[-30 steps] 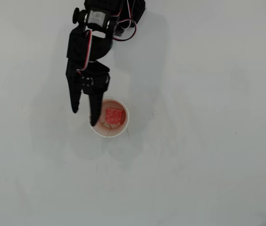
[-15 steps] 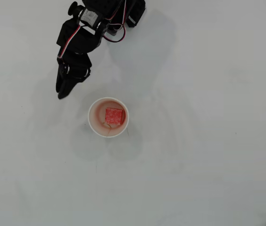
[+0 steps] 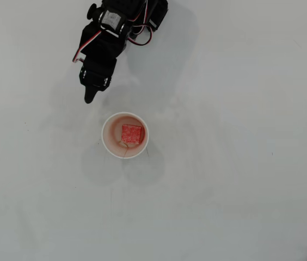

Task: Grasp a red cube and put it in the cup.

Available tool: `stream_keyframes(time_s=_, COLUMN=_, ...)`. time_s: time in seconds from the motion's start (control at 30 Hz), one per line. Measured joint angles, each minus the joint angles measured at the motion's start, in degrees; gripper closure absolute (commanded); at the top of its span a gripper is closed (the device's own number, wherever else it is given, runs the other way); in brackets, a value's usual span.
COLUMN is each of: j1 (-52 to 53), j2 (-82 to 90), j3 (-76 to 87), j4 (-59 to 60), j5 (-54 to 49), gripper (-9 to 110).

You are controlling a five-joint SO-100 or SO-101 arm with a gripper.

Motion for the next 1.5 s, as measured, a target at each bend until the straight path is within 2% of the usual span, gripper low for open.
stream_keyframes(time_s=0.37, j1=-9.76, j2=2.46, j3=0.09, j4=7.21, j5=10.46, gripper=101)
stream_keyframes(time_s=0.93, j1=-18.28, j2=2.55, j3=2.64, j4=11.69, j5=17.75, gripper=101)
stream_keyframes(time_s=1.5, j1=-25.93, j2=2.55, j3=2.64, j4=9.76, j5=18.9, gripper=101)
